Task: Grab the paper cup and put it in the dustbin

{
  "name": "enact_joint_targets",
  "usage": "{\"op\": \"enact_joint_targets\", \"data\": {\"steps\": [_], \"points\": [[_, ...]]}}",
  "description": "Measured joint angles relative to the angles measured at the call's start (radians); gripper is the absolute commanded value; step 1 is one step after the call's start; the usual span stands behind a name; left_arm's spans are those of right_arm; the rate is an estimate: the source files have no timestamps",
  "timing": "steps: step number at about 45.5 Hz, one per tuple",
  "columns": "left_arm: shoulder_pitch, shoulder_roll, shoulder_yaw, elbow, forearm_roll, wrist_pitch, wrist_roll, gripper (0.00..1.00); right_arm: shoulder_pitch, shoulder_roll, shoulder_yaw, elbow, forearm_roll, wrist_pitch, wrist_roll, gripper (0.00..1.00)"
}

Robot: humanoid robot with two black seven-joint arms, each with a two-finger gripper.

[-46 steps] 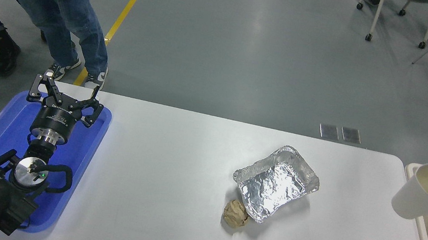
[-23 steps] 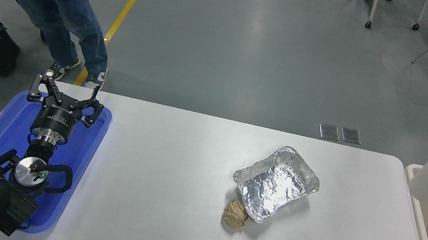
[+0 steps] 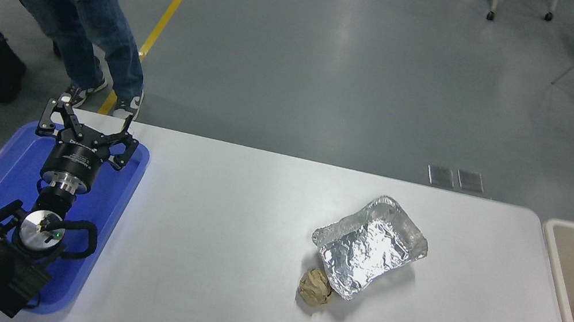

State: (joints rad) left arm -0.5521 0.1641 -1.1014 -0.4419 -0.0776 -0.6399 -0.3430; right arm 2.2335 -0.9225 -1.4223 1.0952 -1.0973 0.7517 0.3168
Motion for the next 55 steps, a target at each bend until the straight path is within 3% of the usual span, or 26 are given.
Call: {"op": "enact_joint_targets", "data": {"steps": [11,26,40,55], "points": [[0.0,0.0,0.0,0.0,0.0,0.0,-0.001,1.0,-0.223,-0.064,0.046,-0.167,-0.103,-0.189,0.054,0.0],[0.0,0.0,0.0,0.0,0.0,0.002,-0.002,1.0,-0.61,-0.077,0.209,-0.402,-0.117,-0.447,0.094,0.0],[0.0,0.0,-0.001,0.0,-0.001,0.003,-0.003,1.0,-1.091,0.064,0.445,-0.699,0.049,-0.591,0.11,0.0],[0.0,-0.001,-0.001,0.0,-0.001,0.003,-0.004,1.0,-1.385,0.236,0.51,-0.884,0.231,-0.66,0.116,0.0]]}}
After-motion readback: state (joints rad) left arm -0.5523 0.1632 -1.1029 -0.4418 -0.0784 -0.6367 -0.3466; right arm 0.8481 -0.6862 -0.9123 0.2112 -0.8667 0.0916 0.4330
